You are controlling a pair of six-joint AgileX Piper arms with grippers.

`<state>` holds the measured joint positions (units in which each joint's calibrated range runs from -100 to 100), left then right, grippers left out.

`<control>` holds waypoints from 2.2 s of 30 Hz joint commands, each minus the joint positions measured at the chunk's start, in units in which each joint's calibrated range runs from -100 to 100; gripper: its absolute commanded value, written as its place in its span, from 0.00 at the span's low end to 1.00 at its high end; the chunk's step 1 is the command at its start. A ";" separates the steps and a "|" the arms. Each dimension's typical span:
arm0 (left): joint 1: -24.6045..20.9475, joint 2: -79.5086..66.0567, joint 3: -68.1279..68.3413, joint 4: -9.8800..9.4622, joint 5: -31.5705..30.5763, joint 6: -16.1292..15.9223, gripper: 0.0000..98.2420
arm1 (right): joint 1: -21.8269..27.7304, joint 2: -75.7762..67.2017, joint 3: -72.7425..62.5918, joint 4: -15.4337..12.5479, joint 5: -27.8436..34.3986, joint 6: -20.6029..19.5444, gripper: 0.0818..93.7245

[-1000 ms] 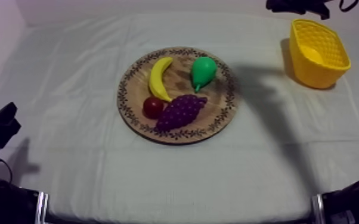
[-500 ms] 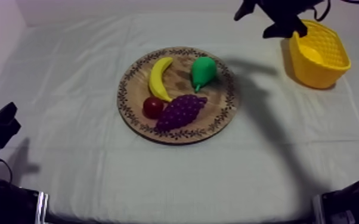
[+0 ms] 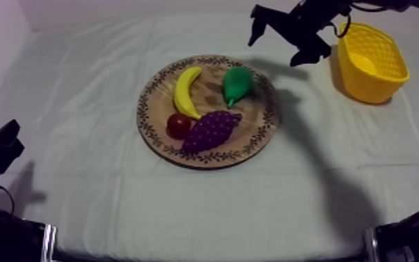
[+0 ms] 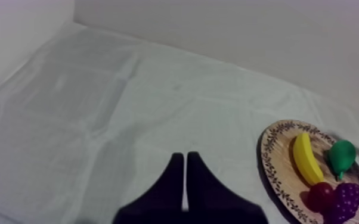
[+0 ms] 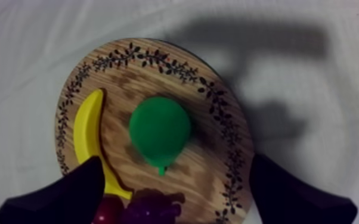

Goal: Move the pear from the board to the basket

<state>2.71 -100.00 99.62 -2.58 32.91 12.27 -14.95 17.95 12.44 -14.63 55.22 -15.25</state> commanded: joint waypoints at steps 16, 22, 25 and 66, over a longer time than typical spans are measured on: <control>0.01 0.00 0.05 0.01 -0.01 0.01 0.00 | -2.81 13.09 -8.32 -1.31 0.13 -0.04 0.80; 0.01 0.00 0.05 0.01 -0.01 0.01 0.00 | -3.87 16.15 -10.80 -0.97 -0.07 -0.48 0.80; 0.01 0.00 0.05 0.01 -0.01 0.01 0.00 | -3.92 17.90 -11.99 -0.76 0.05 -0.65 0.81; 0.01 0.00 0.05 0.01 -0.01 0.01 0.00 | -4.41 20.80 -14.01 1.34 0.23 -0.45 0.51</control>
<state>2.71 -100.00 99.62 -2.58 32.91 12.27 -19.24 40.62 -2.26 -13.15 56.16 -15.87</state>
